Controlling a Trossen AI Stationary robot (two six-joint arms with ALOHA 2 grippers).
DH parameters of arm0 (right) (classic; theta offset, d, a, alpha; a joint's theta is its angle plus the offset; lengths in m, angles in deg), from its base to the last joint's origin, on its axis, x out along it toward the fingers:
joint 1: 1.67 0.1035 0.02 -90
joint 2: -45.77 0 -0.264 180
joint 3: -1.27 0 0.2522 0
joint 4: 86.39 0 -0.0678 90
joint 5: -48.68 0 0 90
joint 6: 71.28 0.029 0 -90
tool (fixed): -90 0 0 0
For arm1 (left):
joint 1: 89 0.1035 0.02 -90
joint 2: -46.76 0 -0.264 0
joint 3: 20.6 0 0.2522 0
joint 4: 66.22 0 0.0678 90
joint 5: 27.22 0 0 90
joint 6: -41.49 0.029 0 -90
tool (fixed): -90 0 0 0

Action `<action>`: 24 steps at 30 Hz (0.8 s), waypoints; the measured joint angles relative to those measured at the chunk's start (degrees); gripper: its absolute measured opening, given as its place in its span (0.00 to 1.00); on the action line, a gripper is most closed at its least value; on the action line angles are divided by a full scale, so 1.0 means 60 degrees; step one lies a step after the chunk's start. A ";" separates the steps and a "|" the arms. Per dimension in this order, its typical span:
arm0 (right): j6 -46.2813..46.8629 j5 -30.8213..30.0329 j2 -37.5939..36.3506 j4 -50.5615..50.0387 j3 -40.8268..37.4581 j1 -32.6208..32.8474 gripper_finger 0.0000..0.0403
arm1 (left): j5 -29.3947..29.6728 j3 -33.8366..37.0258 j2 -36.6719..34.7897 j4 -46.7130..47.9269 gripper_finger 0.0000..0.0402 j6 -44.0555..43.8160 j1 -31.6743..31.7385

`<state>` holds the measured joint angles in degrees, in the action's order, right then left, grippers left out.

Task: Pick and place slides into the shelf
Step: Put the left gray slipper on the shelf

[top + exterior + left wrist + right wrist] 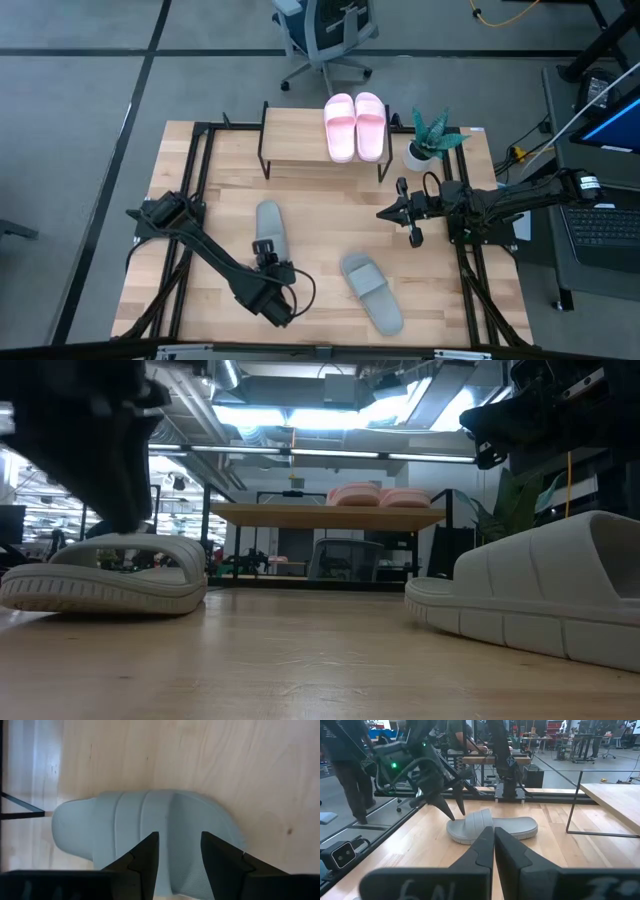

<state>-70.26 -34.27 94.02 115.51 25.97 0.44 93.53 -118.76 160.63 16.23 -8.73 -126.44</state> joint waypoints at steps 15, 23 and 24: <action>0.0015 0.0000 0.0000 -0.0048 0.0000 0.0002 0.04 | 0.0542 0.0004 0.0683 0.1192 0.34 -0.0121 0.0048; 0.0013 0.0000 0.0000 -0.0055 0.0000 0.0002 0.04 | 0.0511 0.0004 0.0683 0.1116 0.34 -0.0112 0.0301; 0.0016 0.0000 0.0000 -0.0055 0.0000 0.0002 0.04 | 0.0482 0.0004 0.0683 0.1063 0.34 -0.0108 0.0333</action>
<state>-70.17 -34.27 94.02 115.18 25.97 0.46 96.42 -118.74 164.73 22.60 -9.38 -124.44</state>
